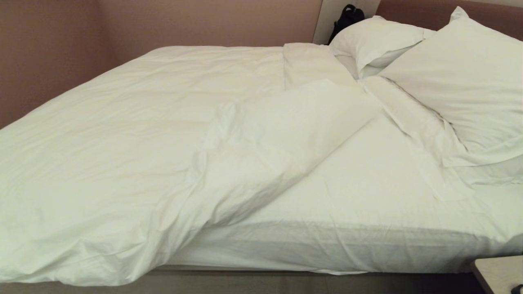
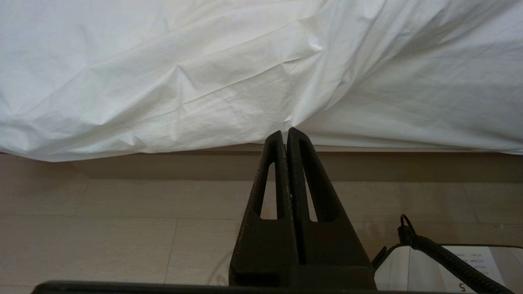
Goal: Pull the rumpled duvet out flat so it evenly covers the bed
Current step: Hold the folded corner of the quilt
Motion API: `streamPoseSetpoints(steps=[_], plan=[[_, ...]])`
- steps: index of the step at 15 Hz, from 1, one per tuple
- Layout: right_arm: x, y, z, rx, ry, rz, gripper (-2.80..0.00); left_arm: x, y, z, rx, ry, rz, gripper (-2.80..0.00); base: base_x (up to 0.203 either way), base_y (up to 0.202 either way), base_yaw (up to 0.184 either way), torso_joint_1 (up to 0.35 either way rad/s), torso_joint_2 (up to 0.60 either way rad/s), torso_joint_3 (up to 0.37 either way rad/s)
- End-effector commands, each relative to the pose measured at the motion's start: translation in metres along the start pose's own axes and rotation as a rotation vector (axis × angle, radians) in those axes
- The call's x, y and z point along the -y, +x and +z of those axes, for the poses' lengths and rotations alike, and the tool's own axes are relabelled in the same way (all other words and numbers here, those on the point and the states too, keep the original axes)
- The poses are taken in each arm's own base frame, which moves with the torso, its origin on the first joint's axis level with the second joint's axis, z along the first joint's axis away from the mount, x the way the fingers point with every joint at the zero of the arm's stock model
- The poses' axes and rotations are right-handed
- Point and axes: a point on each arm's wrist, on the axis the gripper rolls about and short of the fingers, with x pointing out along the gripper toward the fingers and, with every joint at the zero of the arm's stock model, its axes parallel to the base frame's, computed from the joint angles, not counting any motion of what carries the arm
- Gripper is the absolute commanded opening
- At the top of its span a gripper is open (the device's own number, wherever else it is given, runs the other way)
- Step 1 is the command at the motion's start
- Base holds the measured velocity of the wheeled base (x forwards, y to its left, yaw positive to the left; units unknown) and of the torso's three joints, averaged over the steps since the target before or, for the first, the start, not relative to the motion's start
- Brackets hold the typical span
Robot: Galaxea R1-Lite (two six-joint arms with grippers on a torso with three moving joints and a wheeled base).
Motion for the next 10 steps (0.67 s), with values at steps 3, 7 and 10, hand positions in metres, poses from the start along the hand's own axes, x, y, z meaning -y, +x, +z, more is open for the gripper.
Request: streamPoseSetpoints(steps=[3, 7, 10], plan=[[0.0, 0.0001, 0.0, -0.001, -0.001, 0.002, -2.8, 0.0, -0.0001, 0.0, 0.0, 0.0, 0.0, -2.8, 0.0, 0.0, 0.0, 0.0, 0.0, 0.0], [0.0, 0.0001, 0.0, -0.001, -0.002, 0.002, -2.8, 0.0, -0.0001, 0.0, 0.0, 0.0, 0.0, -2.8, 0.0, 0.0, 0.0, 0.0, 0.0, 0.0], [0.0, 0.0001, 0.0, -0.001, -0.001, 0.002, -2.8, 0.0, -0.0001, 0.0, 0.0, 0.0, 0.0, -2.8, 0.0, 0.0, 0.0, 0.0, 0.0, 0.0]])
